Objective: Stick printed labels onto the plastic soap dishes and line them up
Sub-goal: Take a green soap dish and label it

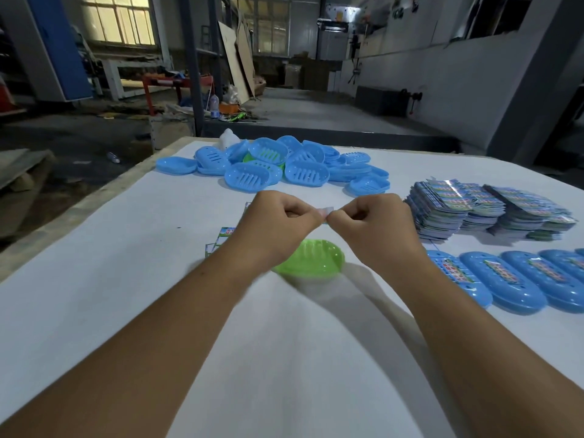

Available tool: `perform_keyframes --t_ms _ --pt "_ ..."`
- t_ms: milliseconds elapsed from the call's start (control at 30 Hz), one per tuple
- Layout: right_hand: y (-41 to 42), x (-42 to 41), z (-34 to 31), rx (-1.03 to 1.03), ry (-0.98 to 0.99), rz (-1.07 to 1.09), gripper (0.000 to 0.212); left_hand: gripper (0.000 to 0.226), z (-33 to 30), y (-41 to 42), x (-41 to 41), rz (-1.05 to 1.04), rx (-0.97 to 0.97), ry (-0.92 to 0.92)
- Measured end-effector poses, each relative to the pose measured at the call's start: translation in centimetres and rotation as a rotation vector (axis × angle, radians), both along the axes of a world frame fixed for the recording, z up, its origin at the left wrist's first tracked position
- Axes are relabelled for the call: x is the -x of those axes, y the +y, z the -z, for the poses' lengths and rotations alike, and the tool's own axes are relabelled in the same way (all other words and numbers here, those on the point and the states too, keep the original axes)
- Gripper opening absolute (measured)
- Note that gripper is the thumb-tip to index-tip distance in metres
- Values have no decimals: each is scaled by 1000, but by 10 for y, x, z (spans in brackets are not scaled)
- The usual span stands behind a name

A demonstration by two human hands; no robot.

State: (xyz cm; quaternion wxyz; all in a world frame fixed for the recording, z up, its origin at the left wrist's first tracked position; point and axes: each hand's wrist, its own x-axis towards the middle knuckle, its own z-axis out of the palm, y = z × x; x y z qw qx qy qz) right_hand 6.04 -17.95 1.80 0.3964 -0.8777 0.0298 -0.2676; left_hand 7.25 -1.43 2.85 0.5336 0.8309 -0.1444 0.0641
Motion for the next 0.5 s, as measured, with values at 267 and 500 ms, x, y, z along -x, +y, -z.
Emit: perform_keyframes --t_ms 267,500 --pt "1 2 -1 8 -5 -28 31 18 7 -4 -1 62 59 51" --pt "1 2 1 51 -19 -176 25 11 10 -2 -4 -14 74 29"
